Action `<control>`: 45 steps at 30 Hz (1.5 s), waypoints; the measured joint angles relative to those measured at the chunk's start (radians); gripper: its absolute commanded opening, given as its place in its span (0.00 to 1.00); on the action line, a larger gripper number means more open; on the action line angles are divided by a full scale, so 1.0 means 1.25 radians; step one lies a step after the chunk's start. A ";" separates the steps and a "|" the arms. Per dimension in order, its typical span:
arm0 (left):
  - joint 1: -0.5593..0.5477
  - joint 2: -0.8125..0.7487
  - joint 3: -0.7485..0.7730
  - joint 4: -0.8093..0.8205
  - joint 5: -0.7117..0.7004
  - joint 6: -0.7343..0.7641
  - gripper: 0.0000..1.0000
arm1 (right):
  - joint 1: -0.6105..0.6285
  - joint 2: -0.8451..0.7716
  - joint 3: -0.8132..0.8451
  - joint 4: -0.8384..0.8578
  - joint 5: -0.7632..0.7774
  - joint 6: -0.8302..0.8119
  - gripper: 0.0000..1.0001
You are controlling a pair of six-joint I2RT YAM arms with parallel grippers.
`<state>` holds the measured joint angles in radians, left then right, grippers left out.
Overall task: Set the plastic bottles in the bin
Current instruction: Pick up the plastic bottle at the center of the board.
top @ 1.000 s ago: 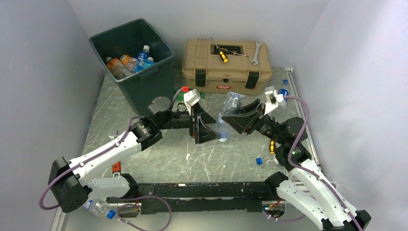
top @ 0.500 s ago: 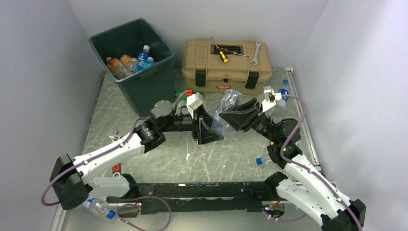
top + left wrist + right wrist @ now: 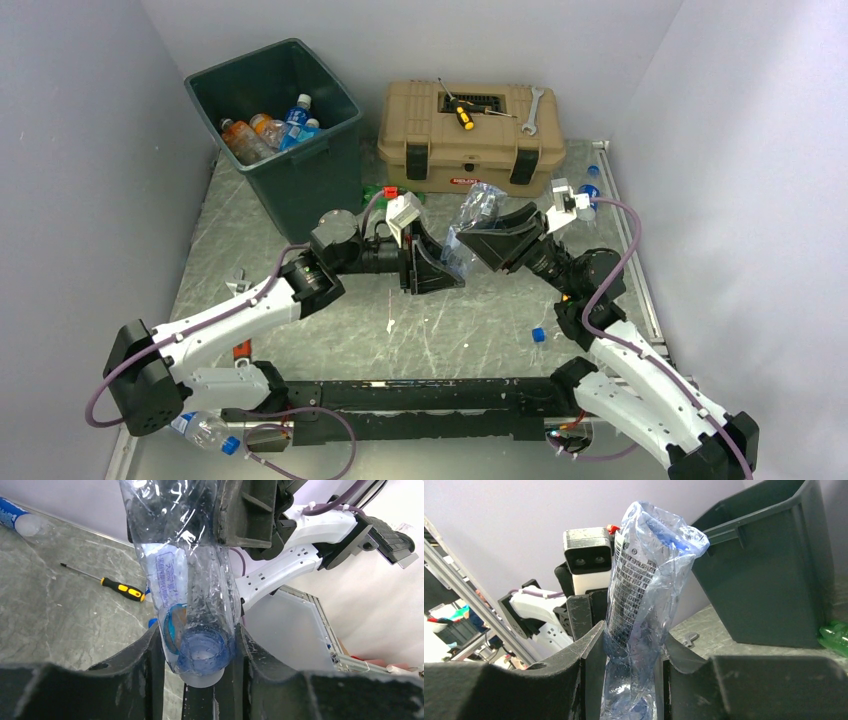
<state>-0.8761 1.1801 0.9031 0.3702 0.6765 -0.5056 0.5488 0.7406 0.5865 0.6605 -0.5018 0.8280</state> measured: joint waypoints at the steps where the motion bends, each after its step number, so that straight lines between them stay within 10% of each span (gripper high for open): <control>1: -0.001 0.000 0.000 -0.001 -0.004 -0.001 0.00 | 0.000 0.000 0.000 0.000 0.000 0.000 0.00; 4: -0.002 -0.001 0.000 -0.005 -0.009 0.001 0.00 | 0.000 -0.002 0.000 -0.007 0.002 -0.002 0.19; 8: -0.006 -0.009 0.000 -0.031 -0.026 0.013 0.00 | 0.003 -0.013 0.000 -0.034 0.003 -0.005 0.97; 9: -0.007 -0.013 0.000 -0.043 -0.040 0.019 0.00 | 0.005 -0.018 0.002 -0.045 0.005 -0.004 0.99; 23: -0.005 -0.128 0.010 -0.170 -0.205 0.124 0.00 | 0.006 -0.079 0.204 -0.410 0.076 -0.155 1.00; 33: 0.019 -0.118 0.425 -0.536 -0.775 0.349 0.00 | 0.006 -0.268 0.273 -0.722 0.327 -0.335 1.00; 45: 0.573 0.130 0.771 -0.721 -0.702 0.289 0.00 | 0.006 -0.315 0.091 -0.848 0.512 -0.288 1.00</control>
<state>-0.1604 1.3430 1.8664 -0.5304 -0.2012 -0.1444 0.5564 0.3470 0.7006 -0.3996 0.1387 0.4679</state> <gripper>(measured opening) 0.505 0.994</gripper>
